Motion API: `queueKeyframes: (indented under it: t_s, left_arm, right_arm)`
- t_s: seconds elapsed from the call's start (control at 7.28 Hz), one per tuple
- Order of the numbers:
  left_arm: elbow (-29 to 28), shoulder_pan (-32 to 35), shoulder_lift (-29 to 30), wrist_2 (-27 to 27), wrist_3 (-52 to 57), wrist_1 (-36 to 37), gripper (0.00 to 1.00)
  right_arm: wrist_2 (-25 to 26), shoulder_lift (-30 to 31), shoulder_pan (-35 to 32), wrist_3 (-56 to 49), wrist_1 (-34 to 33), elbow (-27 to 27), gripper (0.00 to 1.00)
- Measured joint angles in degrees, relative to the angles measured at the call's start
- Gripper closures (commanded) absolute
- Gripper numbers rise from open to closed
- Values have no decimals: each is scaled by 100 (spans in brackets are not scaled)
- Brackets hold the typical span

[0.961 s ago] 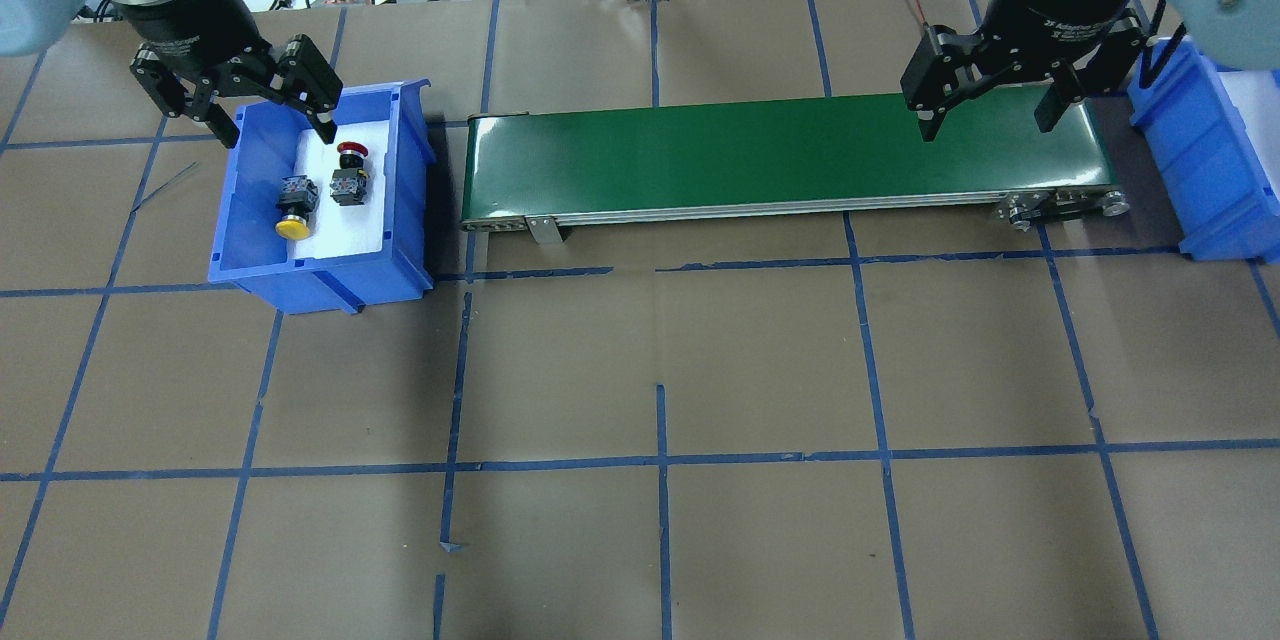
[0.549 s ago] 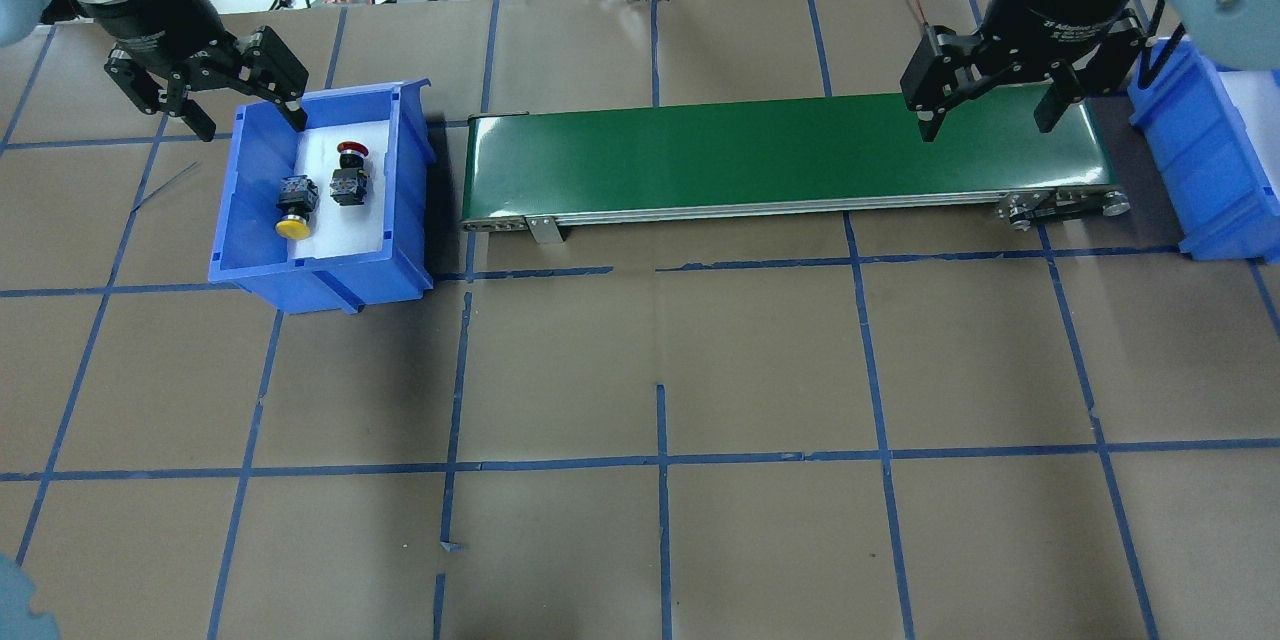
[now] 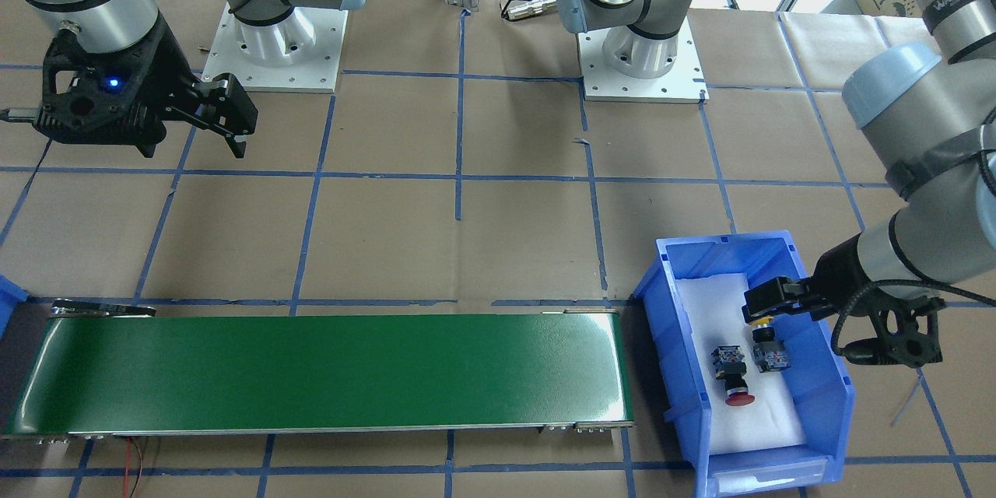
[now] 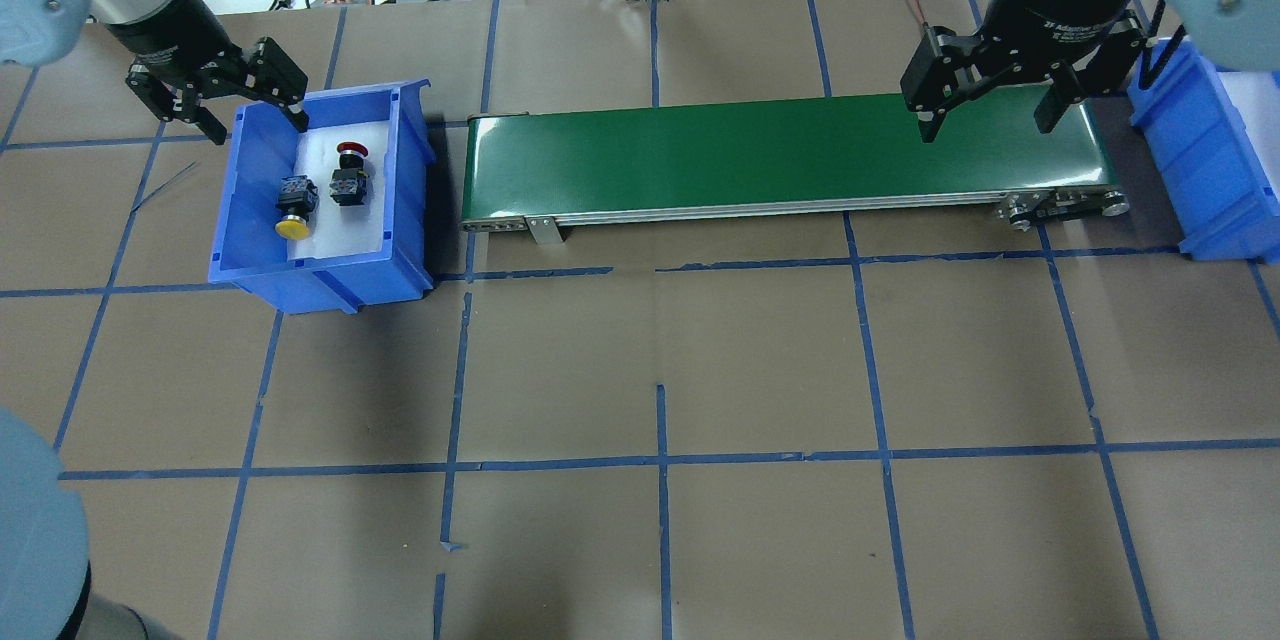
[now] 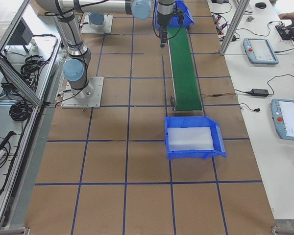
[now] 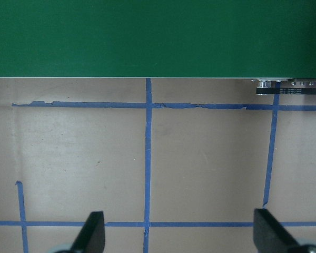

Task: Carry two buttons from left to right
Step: 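Lower the left gripper into the blue bin over the red-capped button, then grasp the red-capped button with the left gripper and lift it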

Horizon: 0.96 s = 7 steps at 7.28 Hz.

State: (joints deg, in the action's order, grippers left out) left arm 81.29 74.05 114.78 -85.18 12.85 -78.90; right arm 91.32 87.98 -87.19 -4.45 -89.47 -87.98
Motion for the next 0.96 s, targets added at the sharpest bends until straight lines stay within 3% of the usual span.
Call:
queueKeyframes:
  t_s: [0.27,0.96]
  left_arm:
    - [-4,37,480,52,-24,474,31]
    - [4,276,935,53,-153,876,31]
  right_arm:
    - [0,0,0,-3,0,0,0]
    - [0,0,0,-20,0,0,0]
